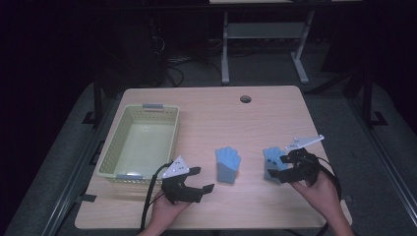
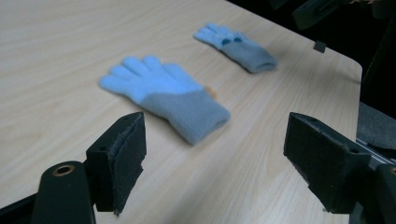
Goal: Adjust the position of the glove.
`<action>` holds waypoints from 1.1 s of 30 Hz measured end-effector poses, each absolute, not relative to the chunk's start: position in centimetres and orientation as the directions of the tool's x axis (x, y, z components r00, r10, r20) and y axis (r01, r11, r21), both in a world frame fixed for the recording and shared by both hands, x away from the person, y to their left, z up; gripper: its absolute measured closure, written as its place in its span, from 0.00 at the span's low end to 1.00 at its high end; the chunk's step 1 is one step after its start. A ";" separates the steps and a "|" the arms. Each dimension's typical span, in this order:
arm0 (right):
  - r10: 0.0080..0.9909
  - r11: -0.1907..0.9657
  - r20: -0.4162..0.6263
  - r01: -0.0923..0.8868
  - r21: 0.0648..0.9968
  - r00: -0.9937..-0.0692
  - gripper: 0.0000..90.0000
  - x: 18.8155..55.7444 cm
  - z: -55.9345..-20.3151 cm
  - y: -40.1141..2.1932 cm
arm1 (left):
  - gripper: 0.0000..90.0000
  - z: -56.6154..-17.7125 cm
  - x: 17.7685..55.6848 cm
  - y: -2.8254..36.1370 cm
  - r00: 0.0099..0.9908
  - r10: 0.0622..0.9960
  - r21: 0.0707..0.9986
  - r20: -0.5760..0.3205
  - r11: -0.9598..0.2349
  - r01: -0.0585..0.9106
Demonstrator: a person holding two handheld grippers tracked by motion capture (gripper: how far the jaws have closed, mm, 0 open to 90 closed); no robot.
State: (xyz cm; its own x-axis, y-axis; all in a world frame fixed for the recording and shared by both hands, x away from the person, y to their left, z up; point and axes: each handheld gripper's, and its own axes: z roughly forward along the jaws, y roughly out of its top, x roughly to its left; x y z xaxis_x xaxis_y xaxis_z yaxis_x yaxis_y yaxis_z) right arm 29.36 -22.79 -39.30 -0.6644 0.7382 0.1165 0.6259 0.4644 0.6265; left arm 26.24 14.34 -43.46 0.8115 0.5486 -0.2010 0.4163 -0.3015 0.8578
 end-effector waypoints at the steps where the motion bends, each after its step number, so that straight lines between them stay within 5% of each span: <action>1: 0.741 0.473 0.105 0.627 0.619 -0.663 0.33 29.9 -39.1 -22.7 | 0.23 -43.3 26.2 14.4 0.814 0.547 0.861 -0.195 -0.302 0.410; 8: 0.749 0.493 0.090 0.643 0.586 -0.656 0.37 31.8 -39.2 -22.5 | 0.23 -43.2 25.7 14.4 0.824 0.541 0.866 -0.170 -0.316 0.387; 18: 0.756 0.534 0.101 0.697 0.478 -0.647 0.55 35.3 -41.6 -23.0 | 0.23 -43.7 25.7 14.7 0.818 0.552 0.864 -0.164 -0.320 0.389; 27: 0.757 0.565 0.112 0.731 0.384 -0.644 0.69 35.7 -44.3 -23.1 | 0.23 -44.0 25.4 14.6 0.821 0.545 0.856 -0.171 -0.330 0.397; 33: 0.763 0.569 0.068 0.718 0.401 -0.643 0.72 35.3 -44.5 -22.8 | 0.23 -44.3 25.7 14.5 0.823 0.539 0.859 -0.181 -0.321 0.399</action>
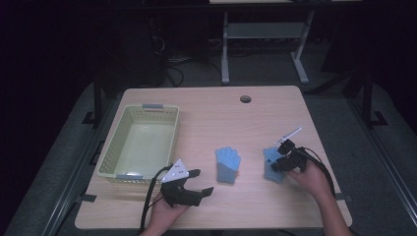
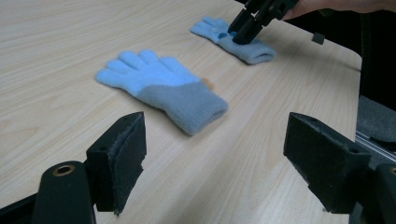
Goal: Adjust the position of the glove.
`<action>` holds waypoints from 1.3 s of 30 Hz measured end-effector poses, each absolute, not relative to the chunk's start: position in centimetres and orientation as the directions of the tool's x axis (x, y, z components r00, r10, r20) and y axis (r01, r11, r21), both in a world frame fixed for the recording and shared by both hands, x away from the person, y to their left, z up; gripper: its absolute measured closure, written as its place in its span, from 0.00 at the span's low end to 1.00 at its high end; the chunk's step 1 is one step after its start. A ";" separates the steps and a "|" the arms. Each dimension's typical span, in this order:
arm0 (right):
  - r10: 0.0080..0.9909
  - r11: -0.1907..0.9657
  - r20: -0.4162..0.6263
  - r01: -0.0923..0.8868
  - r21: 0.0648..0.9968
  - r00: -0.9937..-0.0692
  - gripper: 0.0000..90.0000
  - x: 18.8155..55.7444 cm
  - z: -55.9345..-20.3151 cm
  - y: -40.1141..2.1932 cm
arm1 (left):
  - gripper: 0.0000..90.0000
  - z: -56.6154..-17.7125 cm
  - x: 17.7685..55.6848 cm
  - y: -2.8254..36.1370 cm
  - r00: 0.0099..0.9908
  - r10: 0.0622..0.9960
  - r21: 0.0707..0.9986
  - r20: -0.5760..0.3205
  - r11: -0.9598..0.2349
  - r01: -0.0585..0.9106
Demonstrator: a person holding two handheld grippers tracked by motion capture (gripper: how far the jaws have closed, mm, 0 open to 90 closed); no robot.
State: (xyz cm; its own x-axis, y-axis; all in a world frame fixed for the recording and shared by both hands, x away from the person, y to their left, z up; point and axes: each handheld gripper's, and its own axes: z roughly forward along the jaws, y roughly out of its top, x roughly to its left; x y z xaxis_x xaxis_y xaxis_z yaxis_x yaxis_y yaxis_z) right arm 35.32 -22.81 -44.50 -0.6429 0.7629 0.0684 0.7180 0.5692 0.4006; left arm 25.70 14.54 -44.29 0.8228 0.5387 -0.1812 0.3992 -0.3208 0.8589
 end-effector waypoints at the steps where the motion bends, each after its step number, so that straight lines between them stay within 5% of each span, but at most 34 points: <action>1: 0.767 0.569 0.062 0.721 0.394 -0.639 0.72 35.3 -44.5 -22.6 | 0.23 -44.3 25.7 14.5 0.822 0.539 0.857 -0.186 -0.321 0.404; 16: 0.780 0.557 0.048 0.728 0.400 -0.624 0.90 35.3 -44.4 -22.4 | 0.24 -44.4 25.7 14.6 0.821 0.539 0.855 -0.189 -0.321 0.408; 39: 0.759 0.537 0.050 0.669 0.514 -0.649 0.92 34.2 -40.2 -21.8 | 0.24 -44.3 25.6 14.9 0.809 0.549 0.859 -0.212 -0.290 0.422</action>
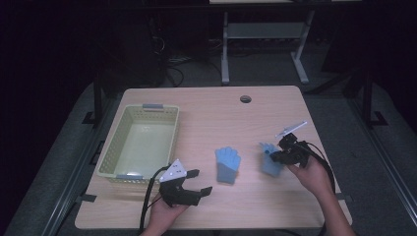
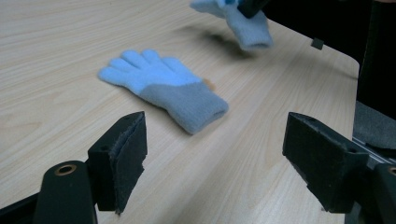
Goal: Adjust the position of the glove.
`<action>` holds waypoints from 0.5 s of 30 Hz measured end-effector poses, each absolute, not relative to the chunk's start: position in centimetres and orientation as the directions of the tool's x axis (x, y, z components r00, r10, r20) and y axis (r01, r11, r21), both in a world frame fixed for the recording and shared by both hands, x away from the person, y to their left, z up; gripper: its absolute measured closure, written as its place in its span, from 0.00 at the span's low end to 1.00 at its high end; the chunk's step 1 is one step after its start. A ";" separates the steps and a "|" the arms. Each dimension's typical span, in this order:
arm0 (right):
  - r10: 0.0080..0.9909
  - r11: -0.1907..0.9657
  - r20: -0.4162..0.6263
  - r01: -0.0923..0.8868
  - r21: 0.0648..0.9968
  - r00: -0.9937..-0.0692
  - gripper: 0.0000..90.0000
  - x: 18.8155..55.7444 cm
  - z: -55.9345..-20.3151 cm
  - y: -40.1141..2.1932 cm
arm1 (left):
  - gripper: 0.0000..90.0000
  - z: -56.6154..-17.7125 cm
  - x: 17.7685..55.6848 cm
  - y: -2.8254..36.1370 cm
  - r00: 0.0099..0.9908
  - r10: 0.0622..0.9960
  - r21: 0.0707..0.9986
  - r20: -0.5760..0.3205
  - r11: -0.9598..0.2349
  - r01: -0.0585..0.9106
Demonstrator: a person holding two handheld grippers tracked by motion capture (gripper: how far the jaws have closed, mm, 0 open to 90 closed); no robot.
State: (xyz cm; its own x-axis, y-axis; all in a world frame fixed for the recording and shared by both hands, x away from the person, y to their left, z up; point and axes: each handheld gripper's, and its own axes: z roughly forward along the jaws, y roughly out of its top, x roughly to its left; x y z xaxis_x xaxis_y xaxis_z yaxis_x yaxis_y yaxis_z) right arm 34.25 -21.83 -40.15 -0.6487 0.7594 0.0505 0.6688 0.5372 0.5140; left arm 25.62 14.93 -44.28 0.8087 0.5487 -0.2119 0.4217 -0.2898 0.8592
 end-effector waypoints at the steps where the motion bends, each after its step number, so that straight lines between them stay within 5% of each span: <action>1: 0.750 0.548 0.039 0.654 0.522 -0.660 0.92 34.2 -39.6 -21.2 | 0.24 -44.3 25.6 14.9 0.809 0.548 0.859 -0.213 -0.290 0.423; 15: 0.678 0.599 0.026 0.574 0.559 -0.734 0.92 34.4 -37.0 -16.4 | 0.24 -44.2 25.5 15.1 0.812 0.549 0.862 -0.200 -0.296 0.412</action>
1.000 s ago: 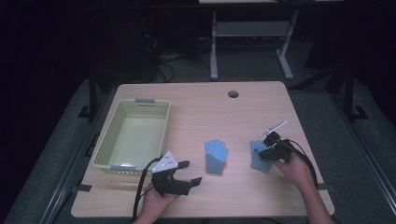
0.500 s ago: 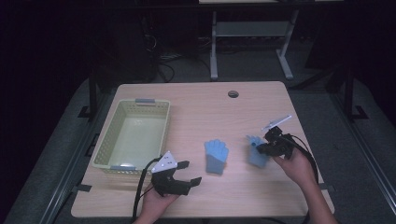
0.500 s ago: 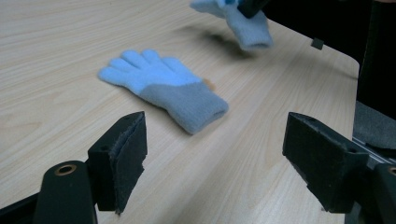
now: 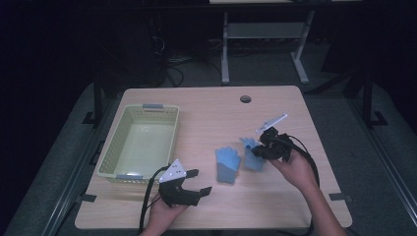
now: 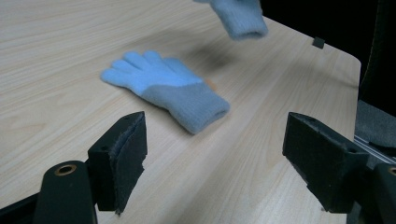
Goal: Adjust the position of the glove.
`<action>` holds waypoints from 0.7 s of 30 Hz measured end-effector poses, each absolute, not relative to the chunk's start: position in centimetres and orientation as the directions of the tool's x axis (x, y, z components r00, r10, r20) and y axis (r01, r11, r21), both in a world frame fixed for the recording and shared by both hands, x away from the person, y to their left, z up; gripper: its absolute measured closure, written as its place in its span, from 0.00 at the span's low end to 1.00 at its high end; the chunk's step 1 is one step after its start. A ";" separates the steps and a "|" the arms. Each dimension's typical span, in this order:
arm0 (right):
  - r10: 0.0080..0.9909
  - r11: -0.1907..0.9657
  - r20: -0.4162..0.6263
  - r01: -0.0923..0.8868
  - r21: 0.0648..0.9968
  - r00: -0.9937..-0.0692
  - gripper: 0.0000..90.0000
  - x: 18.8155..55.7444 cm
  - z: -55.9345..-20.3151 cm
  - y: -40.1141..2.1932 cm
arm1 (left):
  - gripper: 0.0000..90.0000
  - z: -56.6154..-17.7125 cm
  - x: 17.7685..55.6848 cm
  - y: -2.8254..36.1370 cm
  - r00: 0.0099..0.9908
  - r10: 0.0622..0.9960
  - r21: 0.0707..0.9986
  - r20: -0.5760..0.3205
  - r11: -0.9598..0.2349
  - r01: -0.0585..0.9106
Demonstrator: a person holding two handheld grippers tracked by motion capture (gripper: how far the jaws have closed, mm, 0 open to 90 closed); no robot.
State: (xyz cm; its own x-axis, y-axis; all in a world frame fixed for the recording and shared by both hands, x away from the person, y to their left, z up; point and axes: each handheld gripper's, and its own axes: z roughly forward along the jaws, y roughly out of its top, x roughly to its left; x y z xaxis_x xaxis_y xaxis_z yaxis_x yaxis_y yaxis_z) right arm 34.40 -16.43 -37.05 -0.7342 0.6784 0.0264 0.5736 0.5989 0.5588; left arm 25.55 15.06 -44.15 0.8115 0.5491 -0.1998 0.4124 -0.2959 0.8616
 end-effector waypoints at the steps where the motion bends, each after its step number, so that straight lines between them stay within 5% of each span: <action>1: 0.674 0.599 0.030 0.570 0.563 -0.738 0.92 34.4 -36.8 -16.2 | 0.24 -44.2 25.6 15.1 0.811 0.550 0.862 -0.200 -0.294 0.412; 21: 0.602 0.653 0.073 0.543 0.528 -0.795 0.91 35.3 -37.8 -10.1 | 0.24 -44.0 25.5 15.3 0.814 0.550 0.862 -0.189 -0.305 0.406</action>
State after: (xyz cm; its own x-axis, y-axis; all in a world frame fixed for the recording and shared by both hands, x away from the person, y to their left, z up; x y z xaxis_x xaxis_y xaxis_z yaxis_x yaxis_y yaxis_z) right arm 35.30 -10.13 -37.80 -0.7951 0.6021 0.0735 0.5432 0.6528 0.5280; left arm 25.52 15.31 -43.99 0.8135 0.5501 -0.1886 0.4060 -0.3049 0.8615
